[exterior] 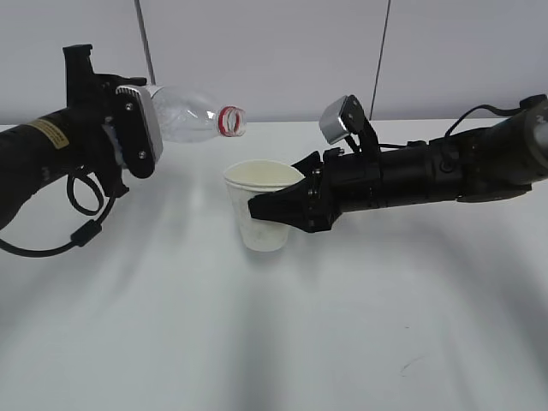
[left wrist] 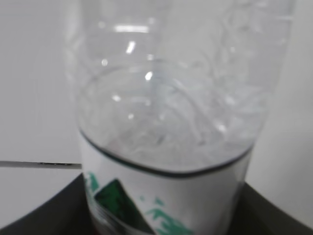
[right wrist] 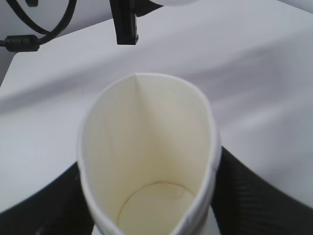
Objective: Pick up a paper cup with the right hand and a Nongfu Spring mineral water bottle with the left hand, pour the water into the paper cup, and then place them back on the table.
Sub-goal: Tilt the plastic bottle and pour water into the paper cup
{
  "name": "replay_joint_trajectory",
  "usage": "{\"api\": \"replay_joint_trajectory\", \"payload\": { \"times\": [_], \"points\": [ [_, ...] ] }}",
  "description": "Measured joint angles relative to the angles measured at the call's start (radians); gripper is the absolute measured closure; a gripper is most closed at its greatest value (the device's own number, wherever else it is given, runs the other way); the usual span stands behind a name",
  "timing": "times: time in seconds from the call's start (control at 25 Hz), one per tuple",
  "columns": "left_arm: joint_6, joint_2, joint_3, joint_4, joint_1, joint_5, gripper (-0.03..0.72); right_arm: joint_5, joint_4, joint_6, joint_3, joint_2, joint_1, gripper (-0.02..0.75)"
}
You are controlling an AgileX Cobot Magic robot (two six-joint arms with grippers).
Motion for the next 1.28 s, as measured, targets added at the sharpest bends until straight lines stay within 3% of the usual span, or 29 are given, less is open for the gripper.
{"api": "replay_joint_trajectory", "payload": {
  "times": [0.68, 1.28],
  "points": [
    [0.12, 0.0, 0.0, -0.005, 0.0, -0.061, 0.277, 0.0, 0.0, 0.0, 0.0, 0.0, 0.0, 0.253],
    [0.153, 0.0, 0.0, -0.005, 0.0, -0.062, 0.277, 0.0, -0.002, 0.0, 0.0, 0.0, 0.0, 0.254]
  ]
}}
